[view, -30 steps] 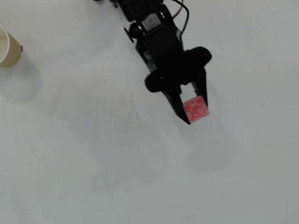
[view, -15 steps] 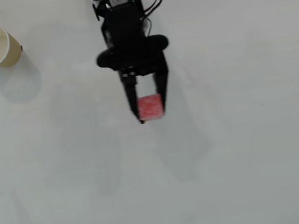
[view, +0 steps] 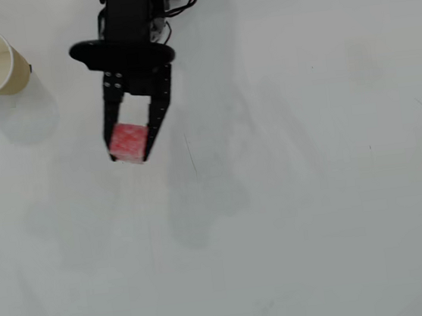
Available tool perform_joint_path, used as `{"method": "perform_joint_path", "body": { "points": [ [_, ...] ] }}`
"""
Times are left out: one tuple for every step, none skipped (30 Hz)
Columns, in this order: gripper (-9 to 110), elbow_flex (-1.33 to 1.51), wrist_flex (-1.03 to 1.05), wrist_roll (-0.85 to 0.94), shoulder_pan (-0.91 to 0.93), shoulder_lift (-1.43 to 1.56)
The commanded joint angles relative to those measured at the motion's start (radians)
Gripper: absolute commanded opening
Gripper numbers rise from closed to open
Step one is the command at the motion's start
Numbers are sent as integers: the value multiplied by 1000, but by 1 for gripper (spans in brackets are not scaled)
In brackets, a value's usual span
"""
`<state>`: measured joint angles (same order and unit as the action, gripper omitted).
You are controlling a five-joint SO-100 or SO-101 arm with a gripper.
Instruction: Pick up the cube and drop it in the cup.
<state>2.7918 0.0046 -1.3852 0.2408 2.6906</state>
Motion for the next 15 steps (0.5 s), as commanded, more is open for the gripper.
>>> {"method": "perform_joint_path", "body": {
  "points": [
    [0,-41,-9,3,106,67],
    [0,-41,-9,3,133,72],
    [0,-41,-9,3,161,77],
    [0,-41,-9,3,187,81],
    [0,-37,-9,3,212,86],
    [0,-31,-3,3,236,94],
    [0,-20,-3,3,261,104],
    [0,-6,-3,3,281,117],
    [0,12,-3,3,305,133],
    [0,32,-3,3,325,150],
    [0,55,-3,3,347,167],
    [0,75,-3,3,368,184],
    [0,95,-3,3,390,198],
    [0,109,-2,3,410,209],
    [0,118,5,3,430,218]
  ]
}}
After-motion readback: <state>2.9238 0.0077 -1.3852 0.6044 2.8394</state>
